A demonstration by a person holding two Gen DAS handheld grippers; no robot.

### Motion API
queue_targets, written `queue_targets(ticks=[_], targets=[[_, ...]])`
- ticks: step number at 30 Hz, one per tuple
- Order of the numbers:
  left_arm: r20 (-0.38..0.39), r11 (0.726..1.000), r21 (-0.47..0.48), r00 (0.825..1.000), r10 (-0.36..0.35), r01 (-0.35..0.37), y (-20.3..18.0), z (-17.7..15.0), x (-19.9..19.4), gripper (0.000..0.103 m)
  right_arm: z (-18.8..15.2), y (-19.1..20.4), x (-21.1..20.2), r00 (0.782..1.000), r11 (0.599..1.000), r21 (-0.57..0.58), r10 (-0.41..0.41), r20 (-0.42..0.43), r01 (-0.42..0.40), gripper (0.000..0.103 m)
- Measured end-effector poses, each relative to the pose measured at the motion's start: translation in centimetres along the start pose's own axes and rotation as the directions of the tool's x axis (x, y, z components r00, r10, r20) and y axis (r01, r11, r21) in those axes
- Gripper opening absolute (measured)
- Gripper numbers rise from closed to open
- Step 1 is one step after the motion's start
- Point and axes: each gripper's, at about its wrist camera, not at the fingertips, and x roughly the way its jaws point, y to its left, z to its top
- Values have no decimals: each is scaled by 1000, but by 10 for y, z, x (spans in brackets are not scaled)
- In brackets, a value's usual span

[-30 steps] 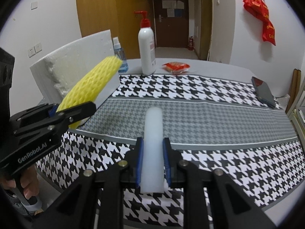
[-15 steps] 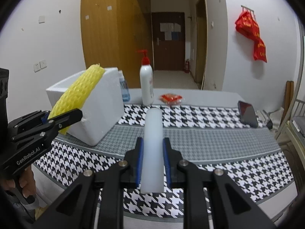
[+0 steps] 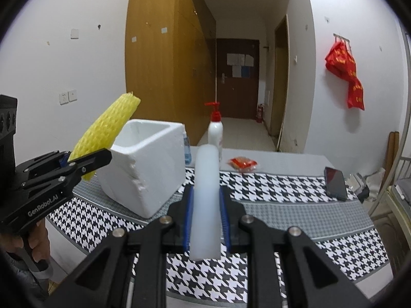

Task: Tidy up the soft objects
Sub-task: 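Lift and carry the sleeve and foam stick with both grippers toward the foam box, then lower the white foam stick into the foam box and open the right gripper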

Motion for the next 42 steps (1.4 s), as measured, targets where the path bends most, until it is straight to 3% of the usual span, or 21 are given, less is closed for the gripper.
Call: queue_targets(ticks=[26,42], targets=[[58,984,-1,982,179,-180,36,5,-46,23,23,46,2,987,986,-90,145,68,-139,24],[12,968,-28,968,249,-249,55,-2,-44,23,28,75,22,972,966,-132,230,44,-223,24]])
